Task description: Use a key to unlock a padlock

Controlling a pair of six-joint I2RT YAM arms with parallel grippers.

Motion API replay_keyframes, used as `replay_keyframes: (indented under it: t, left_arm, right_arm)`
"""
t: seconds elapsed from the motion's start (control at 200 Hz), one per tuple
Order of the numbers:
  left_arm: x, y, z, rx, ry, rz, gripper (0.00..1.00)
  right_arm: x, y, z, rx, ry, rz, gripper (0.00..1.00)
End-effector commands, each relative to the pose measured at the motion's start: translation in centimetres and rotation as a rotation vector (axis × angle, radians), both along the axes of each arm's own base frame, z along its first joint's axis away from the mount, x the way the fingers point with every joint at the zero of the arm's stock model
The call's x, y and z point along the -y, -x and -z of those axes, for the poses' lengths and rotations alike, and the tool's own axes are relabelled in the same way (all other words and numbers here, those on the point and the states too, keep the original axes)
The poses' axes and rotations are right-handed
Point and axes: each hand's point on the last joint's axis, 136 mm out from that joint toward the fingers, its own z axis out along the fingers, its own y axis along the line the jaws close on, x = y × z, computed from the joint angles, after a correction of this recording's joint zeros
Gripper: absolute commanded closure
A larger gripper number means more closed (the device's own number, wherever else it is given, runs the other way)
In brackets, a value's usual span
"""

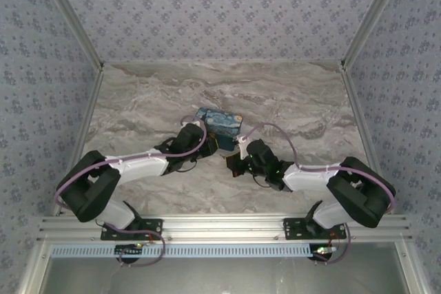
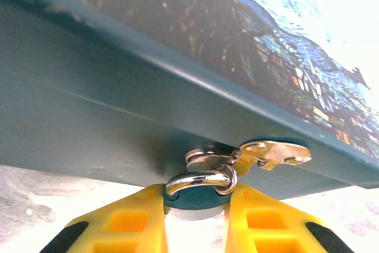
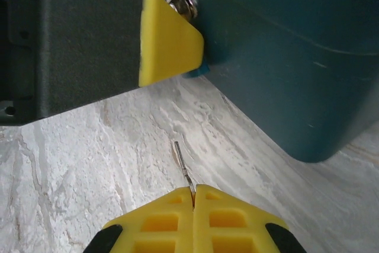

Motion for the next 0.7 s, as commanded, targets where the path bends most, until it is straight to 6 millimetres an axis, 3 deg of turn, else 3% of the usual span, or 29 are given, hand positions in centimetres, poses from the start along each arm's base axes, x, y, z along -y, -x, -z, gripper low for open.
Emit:
replay_keyframes:
  t: [0.0,0.7]
  left_arm:
    - [1.5,-0.2,-2.5,-0.027,0.114,-0.016,0.77]
    - [2.8,0.2,-3.9,-0.128,0.263,-0.06,0.83]
  right_arm:
    - [-0.2,-0.4,-0.5,0.072,-0.005,-0.009,1.0]
    - [1.5,-1.9,-0.3,0.137,0.019,0.015,1.0]
